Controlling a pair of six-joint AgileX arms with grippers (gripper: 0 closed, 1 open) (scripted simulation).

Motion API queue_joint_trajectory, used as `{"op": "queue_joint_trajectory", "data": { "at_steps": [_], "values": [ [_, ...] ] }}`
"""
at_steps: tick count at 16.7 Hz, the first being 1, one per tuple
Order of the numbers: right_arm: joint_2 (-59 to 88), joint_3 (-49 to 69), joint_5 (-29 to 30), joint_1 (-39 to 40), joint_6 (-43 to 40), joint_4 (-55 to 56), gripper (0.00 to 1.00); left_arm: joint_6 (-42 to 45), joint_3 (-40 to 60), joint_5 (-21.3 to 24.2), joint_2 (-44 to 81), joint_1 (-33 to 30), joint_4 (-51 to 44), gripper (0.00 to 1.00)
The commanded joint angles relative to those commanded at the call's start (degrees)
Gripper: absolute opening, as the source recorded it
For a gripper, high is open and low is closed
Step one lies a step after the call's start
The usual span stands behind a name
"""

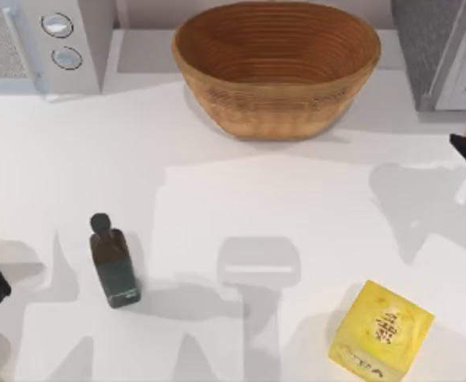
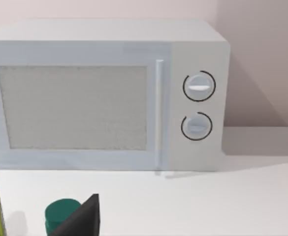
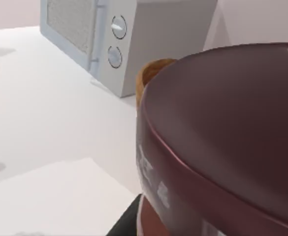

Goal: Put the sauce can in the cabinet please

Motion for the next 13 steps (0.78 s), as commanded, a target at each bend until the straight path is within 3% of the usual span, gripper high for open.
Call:
{"op": "queue_joint_trajectory", "data": {
  "at_steps": [8, 13],
  "values": [
    [-38.9, -24.6, 34.0, 0.5, 13.7, -7.6, 0.0, 0.0, 0.0, 0.0, 0.0, 0.0, 0.0, 1.0],
    [-52.6, -31.3, 45.0, 0.0, 20.1, -8.4, 0.0, 0.0, 0.0, 0.0, 0.0, 0.0, 0.0, 1.0]
  ]
}}
